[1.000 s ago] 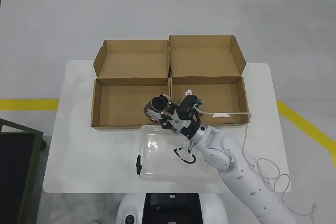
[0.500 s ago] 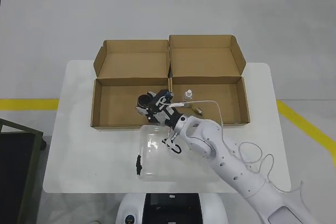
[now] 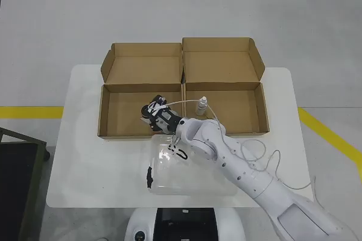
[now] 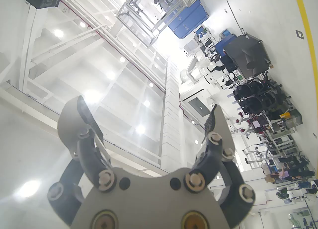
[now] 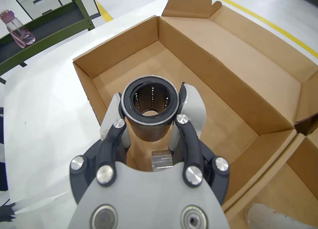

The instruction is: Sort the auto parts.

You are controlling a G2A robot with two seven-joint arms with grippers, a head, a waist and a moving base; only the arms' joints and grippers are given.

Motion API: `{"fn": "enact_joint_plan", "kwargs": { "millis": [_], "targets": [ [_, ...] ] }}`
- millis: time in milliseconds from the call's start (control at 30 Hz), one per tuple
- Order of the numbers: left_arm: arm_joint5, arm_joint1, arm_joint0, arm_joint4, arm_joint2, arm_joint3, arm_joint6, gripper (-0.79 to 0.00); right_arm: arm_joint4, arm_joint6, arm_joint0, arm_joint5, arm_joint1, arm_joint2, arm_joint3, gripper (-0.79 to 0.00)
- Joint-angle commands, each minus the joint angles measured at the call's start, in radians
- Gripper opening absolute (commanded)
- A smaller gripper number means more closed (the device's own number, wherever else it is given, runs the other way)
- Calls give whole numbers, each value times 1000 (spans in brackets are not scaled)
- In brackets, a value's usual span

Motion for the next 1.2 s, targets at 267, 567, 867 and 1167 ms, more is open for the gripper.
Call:
{"fn": "enact_joint_plan", "kwargs": {
  "millis": [267,567,867,1167],
  "targets": [
    [0,0,0,0,0,0,0,0,5,14,47,-9,-47,-42,120,-727],
    [0,0,0,0,0,0,0,0,-21,26,48,-21,-68,-50,158,-406],
    [0,0,0,0,0,0,0,0,-48,22,37,-34,-71,-23,137,0],
    [0,0,0,0,0,0,0,0,-104,-4,-36,-56,-38,74,-95,0]
  ]
}}
